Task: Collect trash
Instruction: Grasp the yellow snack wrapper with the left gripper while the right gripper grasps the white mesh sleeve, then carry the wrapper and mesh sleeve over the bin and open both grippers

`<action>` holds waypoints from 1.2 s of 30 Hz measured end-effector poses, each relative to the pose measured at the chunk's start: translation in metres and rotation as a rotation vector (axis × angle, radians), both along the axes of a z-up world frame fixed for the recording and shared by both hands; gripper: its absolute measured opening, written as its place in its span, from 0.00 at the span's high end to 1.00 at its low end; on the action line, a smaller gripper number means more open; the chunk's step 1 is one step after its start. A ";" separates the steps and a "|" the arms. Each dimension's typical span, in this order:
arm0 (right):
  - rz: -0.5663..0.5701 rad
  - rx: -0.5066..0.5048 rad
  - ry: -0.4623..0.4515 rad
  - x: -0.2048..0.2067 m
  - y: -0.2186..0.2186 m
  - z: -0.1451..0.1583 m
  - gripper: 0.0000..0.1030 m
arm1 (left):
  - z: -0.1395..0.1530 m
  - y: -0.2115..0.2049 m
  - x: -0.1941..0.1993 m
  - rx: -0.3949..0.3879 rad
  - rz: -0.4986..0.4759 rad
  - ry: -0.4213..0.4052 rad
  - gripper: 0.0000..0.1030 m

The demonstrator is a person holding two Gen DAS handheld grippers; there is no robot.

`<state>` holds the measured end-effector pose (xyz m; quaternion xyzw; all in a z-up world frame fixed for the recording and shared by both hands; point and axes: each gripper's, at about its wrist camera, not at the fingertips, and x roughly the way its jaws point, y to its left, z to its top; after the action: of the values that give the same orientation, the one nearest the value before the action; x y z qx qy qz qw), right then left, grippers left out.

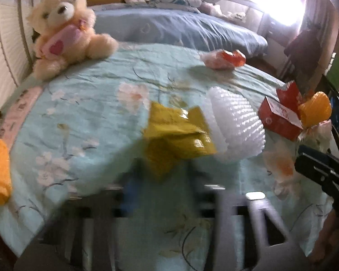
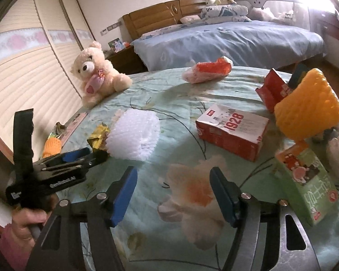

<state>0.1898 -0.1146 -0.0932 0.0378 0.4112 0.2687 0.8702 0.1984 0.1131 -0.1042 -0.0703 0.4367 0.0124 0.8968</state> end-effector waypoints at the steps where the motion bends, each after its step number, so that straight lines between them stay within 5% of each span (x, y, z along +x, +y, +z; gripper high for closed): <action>1: 0.000 0.003 0.002 0.001 0.002 0.000 0.35 | 0.000 0.000 -0.001 -0.002 0.001 -0.006 0.82; 14: 0.078 0.063 0.023 0.022 0.053 -0.004 0.39 | 0.000 0.022 -0.029 -0.071 0.054 -0.019 0.92; 17: 0.102 0.042 0.033 0.027 0.067 -0.011 0.74 | 0.001 0.018 -0.034 -0.064 0.049 -0.024 0.92; 20: 0.104 0.040 0.036 0.024 0.068 -0.013 0.88 | 0.006 0.012 -0.037 -0.062 0.035 -0.036 0.92; 36: 0.018 0.076 -0.017 -0.035 -0.032 0.022 0.92 | 0.027 -0.079 -0.045 -0.070 -0.160 -0.070 0.92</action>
<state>0.1549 -0.1461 -0.0714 0.0650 0.3937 0.2924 0.8691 0.1535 0.0344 -0.0775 -0.0669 0.4096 -0.0771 0.9065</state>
